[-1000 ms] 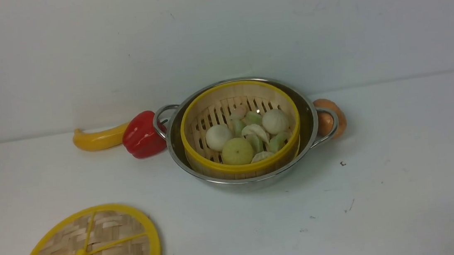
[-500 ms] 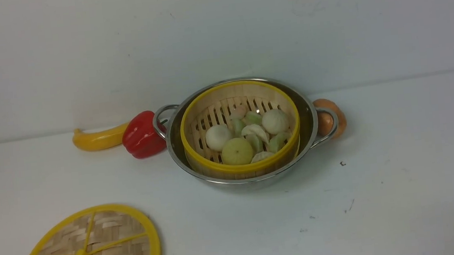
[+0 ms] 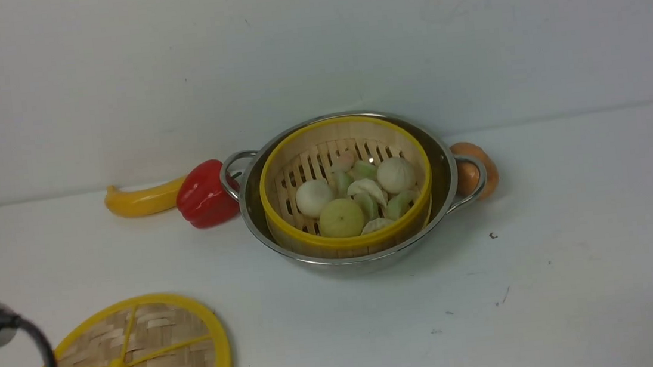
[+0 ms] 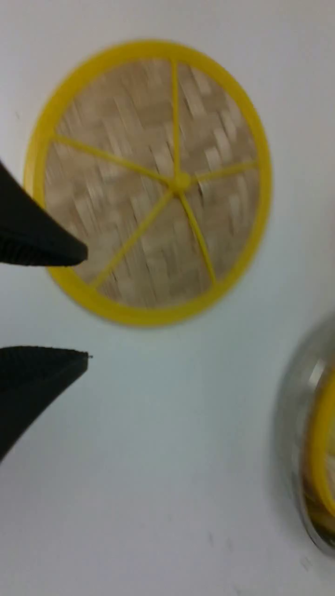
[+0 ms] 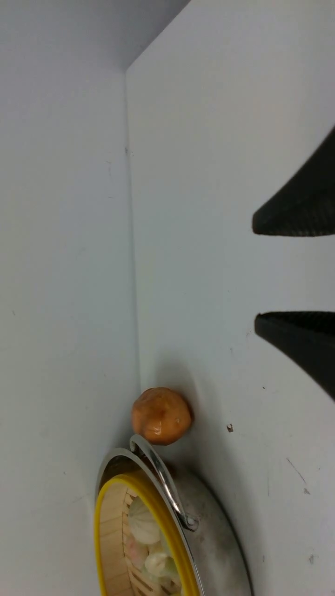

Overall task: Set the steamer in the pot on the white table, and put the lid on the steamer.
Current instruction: 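Grasp the bamboo steamer lid lying on the table by its centre knob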

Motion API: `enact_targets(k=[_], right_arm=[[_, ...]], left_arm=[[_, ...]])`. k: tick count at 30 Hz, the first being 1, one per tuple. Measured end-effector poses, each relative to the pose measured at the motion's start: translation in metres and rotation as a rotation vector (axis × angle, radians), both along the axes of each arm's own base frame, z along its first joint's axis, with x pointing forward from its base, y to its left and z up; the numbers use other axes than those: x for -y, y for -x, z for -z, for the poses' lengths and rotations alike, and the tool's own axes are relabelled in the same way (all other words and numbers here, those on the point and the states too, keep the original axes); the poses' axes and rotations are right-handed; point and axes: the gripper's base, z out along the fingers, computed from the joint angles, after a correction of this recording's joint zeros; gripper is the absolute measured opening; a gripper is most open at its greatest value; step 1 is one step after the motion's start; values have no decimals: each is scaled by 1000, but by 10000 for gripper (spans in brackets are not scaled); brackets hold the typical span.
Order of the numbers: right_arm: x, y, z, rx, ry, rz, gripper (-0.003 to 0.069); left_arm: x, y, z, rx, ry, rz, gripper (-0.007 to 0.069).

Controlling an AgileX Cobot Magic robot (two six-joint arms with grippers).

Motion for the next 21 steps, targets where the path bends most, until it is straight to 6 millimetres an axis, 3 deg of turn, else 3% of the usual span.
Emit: enact_targets(k=[5,9,15,21], right_arm=[[0,0,0,0,0,0,246],[0,0,0,0,-1,0,246],[0,0,0,0,-1,0,246],[0,0,0,0,-1,0,246]], left_arm=[[-12,-50,9,-172,-96,-29,241],[-18,-106,35,-313,-116,-17,241],[-20,-161,66,-443,-170,133,242],[-19,-186,88,-548,-127,163,242]])
